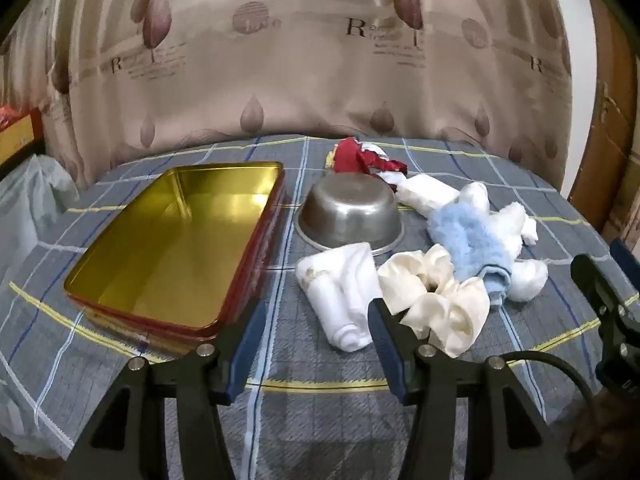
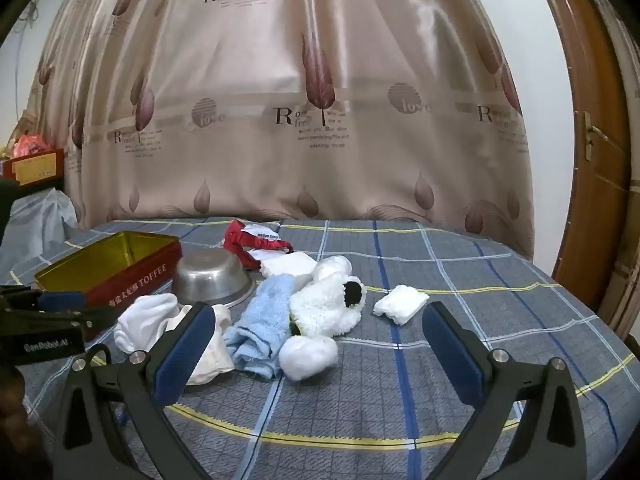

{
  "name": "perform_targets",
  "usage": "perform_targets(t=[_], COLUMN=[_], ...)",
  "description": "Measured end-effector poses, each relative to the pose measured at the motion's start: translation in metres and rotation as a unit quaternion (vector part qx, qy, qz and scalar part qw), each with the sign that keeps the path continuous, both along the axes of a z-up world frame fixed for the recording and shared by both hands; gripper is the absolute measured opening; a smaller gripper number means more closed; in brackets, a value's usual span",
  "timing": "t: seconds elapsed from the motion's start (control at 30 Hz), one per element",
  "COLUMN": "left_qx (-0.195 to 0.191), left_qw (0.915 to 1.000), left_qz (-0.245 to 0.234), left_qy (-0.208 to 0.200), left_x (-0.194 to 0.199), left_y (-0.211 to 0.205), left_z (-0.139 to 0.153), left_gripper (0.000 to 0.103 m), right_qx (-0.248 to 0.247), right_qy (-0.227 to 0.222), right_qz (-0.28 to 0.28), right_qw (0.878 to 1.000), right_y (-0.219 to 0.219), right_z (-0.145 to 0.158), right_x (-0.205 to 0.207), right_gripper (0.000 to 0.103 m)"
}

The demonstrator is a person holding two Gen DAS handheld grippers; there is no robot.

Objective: Organize soft objects
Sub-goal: 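Reach the left gripper to the folded white towel and grasp it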

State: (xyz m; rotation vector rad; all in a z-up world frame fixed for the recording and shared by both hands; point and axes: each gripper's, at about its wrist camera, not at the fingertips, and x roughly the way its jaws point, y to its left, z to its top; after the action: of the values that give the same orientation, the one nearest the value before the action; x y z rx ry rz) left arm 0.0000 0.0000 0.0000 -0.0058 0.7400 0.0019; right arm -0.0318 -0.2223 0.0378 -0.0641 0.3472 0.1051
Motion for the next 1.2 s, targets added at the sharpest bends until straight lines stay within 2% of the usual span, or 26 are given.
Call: perform_targets(t=[0.17, 0.23, 0.3, 0.83, 1.2], left_qx=[0.008, -0.026, -0.026, -0.014, -0.028], left_qw=[0.9996, 0.9993, 0.9993, 0.9992, 0.9976], left_qz=[-0.028, -0.026, -0.025, -0.032, -0.037], left_qy=[0.006, -0.006, -0.005, 0.02, 0.051], left_x=[0.011, 0.004, 0.001, 0.018, 0.037], left_y=[-0.013, -0.001, -0.003, -0.006, -0.001], left_z=[-0.004, -0.005, -0.003, -0.002, -0.011], left_gripper=[0.055, 0.055, 0.055, 0.055, 0.055], right_qx=[0.005, 0.009, 0.025, 0.027, 0.037], right_qy=[0.004, 0.014, 0.016, 0.019, 0.023], right_qz=[-0.003, 0.0, 0.001, 0.008, 0.013], right_qw=[1.0, 1.0, 1.0, 0.999, 0.999], right_y=[-0.001, -0.001, -0.008, -0.011, -0.01], right_z=[-0.002, -0.004, -0.003, -0.005, -0.006], right_x=[0.002, 0.008, 0.007, 0.012, 0.01], right_gripper=[0.103, 0.103, 0.103, 0.103, 0.103])
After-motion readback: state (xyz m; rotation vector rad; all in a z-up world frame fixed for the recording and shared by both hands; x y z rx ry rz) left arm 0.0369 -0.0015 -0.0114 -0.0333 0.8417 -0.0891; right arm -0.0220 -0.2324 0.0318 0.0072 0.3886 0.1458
